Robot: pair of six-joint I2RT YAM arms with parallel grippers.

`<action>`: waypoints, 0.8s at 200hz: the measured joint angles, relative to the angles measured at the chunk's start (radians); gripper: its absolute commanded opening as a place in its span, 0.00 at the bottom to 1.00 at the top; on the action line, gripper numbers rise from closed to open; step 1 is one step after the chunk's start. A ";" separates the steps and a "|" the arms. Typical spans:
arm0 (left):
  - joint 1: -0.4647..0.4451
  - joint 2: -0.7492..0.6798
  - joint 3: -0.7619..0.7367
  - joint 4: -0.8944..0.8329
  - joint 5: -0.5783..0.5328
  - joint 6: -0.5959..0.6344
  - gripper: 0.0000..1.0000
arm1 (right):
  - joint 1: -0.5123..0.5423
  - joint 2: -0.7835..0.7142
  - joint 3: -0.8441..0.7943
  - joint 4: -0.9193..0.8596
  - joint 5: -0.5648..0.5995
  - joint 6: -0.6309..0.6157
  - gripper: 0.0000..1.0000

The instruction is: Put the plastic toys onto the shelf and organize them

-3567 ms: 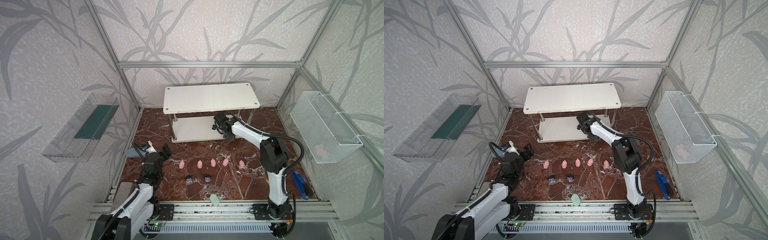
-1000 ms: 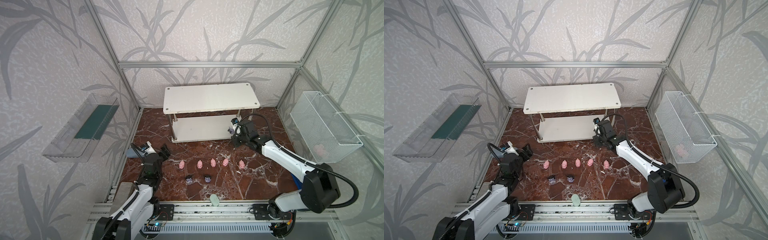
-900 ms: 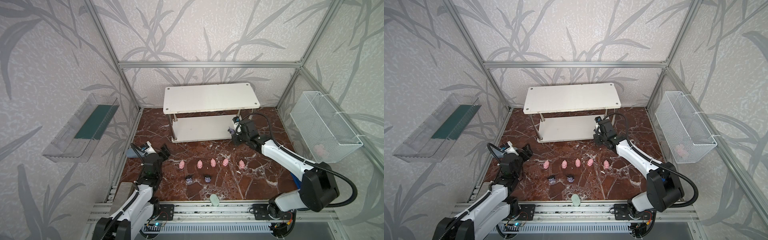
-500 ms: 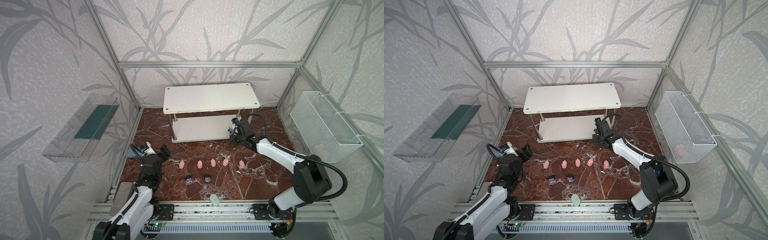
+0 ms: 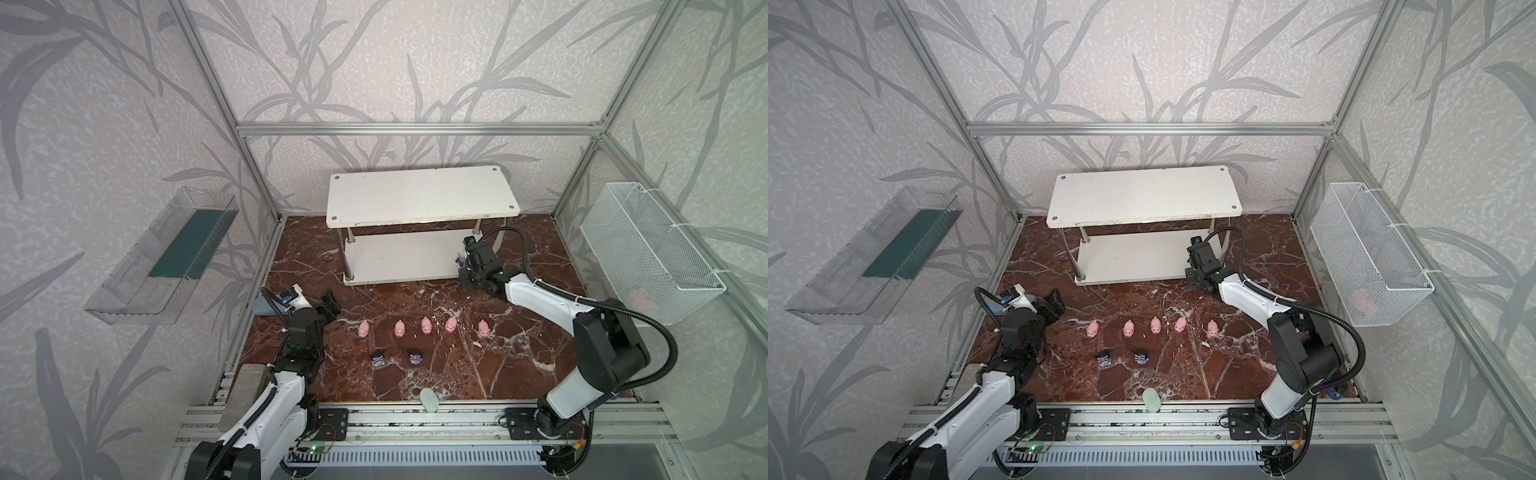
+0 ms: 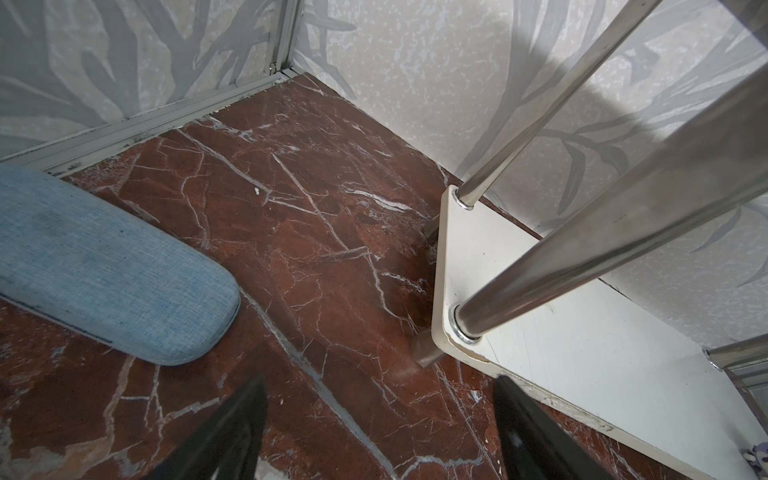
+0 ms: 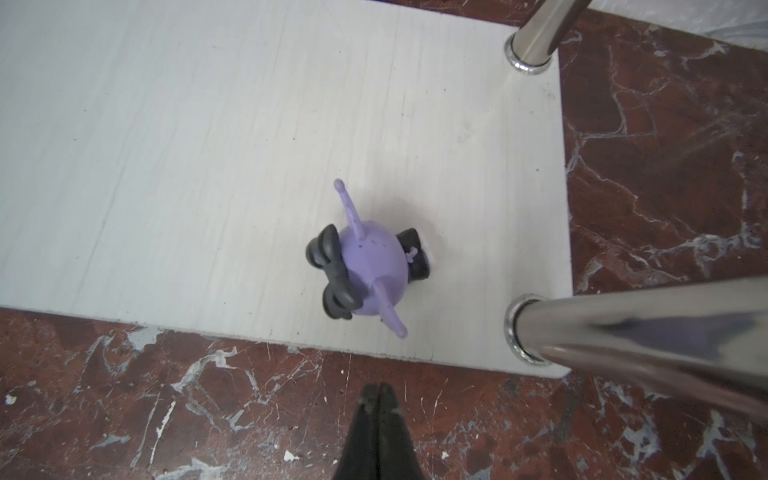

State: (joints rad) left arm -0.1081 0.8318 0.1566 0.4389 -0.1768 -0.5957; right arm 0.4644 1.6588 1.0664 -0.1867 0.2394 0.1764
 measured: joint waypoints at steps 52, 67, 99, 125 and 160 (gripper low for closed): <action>0.000 -0.006 0.000 -0.002 0.000 0.000 0.83 | -0.004 0.042 0.051 0.007 0.026 0.006 0.00; 0.000 -0.006 0.000 -0.002 0.000 0.000 0.83 | -0.006 0.060 0.067 0.013 0.033 0.006 0.00; 0.000 -0.005 0.000 -0.005 0.000 0.000 0.83 | -0.010 0.088 0.072 0.018 0.041 0.002 0.00; 0.000 0.000 0.000 -0.003 0.000 0.000 0.83 | -0.020 0.100 0.083 0.019 0.042 -0.006 0.00; 0.000 0.013 0.000 -0.001 0.000 0.000 0.83 | -0.028 0.100 0.085 0.020 0.053 -0.012 0.00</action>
State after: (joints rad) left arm -0.1081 0.8452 0.1566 0.4381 -0.1768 -0.5953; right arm 0.4366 1.7592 1.1511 -0.1665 0.2928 0.1642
